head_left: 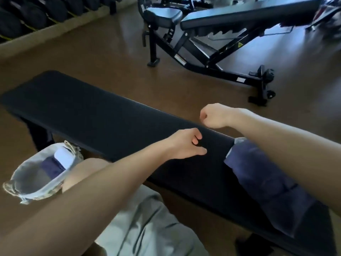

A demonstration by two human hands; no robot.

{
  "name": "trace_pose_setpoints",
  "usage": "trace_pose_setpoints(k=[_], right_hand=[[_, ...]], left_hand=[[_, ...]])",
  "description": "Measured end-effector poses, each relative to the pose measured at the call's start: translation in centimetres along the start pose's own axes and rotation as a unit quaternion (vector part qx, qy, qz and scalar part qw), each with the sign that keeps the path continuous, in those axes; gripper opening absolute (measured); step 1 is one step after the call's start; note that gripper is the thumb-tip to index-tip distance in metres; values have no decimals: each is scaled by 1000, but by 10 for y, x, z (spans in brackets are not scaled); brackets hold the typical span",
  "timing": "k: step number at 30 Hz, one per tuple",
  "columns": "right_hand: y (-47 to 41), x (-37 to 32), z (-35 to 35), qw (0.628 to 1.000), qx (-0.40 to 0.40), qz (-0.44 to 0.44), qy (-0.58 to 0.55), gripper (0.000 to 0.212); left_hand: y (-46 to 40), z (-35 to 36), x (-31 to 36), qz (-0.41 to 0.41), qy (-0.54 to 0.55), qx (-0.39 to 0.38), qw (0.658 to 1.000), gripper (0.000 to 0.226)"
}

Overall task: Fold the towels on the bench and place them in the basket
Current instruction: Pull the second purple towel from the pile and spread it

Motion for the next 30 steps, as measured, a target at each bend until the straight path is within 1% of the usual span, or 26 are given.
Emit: trace_pose_setpoints(k=[2, 4, 6, 8, 11, 12, 15, 18, 19, 21, 24, 26, 28, 29, 30], right_hand=[[15, 24, 7, 999, -25, 12, 34, 32], [26, 42, 11, 997, -42, 18, 58, 31], [33, 56, 13, 996, -46, 26, 78, 30], [35, 69, 17, 994, -43, 40, 89, 30], [39, 84, 28, 994, -50, 40, 92, 31], [39, 87, 33, 994, -51, 32, 89, 31], [38, 92, 41, 996, -37, 8, 76, 30], [35, 87, 34, 1000, 7, -14, 22, 40], [34, 82, 29, 999, 22, -28, 6, 43], [33, 70, 15, 997, 50, -59, -20, 47], [32, 50, -5, 988, 88, -88, -89, 52], [32, 35, -10, 982, 77, -101, -141, 46], [31, 19, -7, 978, 49, -126, -160, 27], [28, 11, -3, 976, 38, -141, -163, 21], [24, 4, 3, 973, 31, -151, -169, 22]], left_hand=[[-6, 30, 13, 3, 2, -22, 1000, 68], [-10, 52, 26, 16, 3, -27, 1000, 80], [-13, 69, 39, 26, 26, -20, 999, 82], [-15, 82, 48, 21, 51, -9, 998, 74], [-21, 95, 55, 5, 91, -1, 996, 46], [-23, 97, 55, -5, 109, 0, 994, 39], [-29, 97, 48, -42, 148, 16, 988, 34], [-30, 81, 43, -22, 158, 46, 986, 15], [-29, 71, 41, -10, 160, 54, 986, 12], [-27, 46, 34, 7, 160, 84, 983, 19], [-23, -1, 18, 15, 172, 163, 971, 25], [-20, -31, 4, 10, 155, 201, 967, 20], [-15, -54, -15, 7, 102, 219, 971, 16], [-13, -64, -25, 3, 76, 223, 972, 15], [-11, -71, -36, -7, 57, 230, 972, 14]])
Point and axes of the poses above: each hand's wrist, its own y-axis away from the middle knuckle, its own z-axis out of the palm, x = y × z, the point moved 7 cm from there along -y, towards the middle knuckle, and after that the axes turned 9 degrees about x, right-handed, at the moved point
